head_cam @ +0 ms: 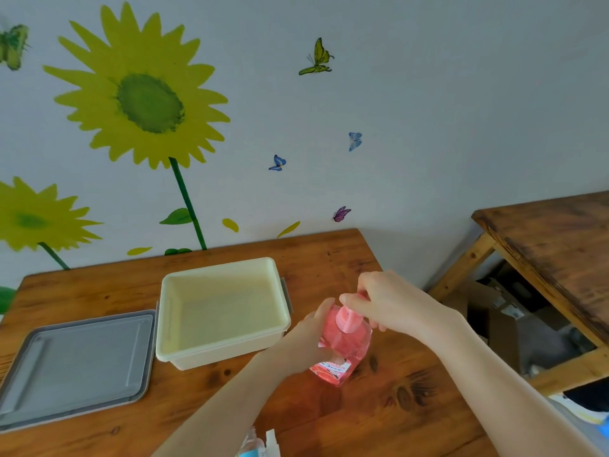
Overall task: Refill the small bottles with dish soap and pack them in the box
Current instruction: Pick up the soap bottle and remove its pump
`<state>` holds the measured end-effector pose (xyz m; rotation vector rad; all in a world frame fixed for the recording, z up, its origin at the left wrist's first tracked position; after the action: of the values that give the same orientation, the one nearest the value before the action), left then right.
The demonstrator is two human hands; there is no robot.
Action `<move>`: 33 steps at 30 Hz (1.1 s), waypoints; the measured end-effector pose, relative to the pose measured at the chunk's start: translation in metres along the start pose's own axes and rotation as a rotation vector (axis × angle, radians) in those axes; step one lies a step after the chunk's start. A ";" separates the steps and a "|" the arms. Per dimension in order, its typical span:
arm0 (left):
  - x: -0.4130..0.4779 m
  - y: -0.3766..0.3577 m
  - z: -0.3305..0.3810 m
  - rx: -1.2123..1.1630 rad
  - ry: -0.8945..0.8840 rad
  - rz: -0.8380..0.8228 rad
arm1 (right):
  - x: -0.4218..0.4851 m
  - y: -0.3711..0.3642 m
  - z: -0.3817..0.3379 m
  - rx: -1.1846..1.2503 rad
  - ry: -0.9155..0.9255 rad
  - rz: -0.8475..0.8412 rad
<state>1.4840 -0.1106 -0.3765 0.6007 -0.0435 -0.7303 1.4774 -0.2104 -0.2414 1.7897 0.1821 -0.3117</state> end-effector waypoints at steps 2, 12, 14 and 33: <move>-0.001 0.000 0.001 0.000 0.003 0.002 | 0.002 -0.001 -0.001 -0.024 0.015 -0.012; -0.017 0.023 0.022 0.057 -0.028 0.028 | 0.008 0.005 -0.004 -0.195 0.057 -0.046; -0.030 0.043 0.024 0.127 -0.002 0.112 | 0.009 0.016 -0.015 -0.203 0.097 0.077; -0.152 0.122 -0.011 0.323 0.198 0.699 | -0.002 -0.066 -0.160 0.061 0.542 0.143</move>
<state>1.4473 0.0637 -0.2957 0.8976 -0.1804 0.0209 1.4745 -0.0389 -0.2677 1.9043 0.4263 0.2798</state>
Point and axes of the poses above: each hand's wrist, its own x-axis towards the middle knuckle, its own y-axis out of the back of the hand, z = x × y, the point moved 6 cm from there along x, towards the middle knuckle, and after that the axes turned 9 degrees about -y, right-handed, at the moved point
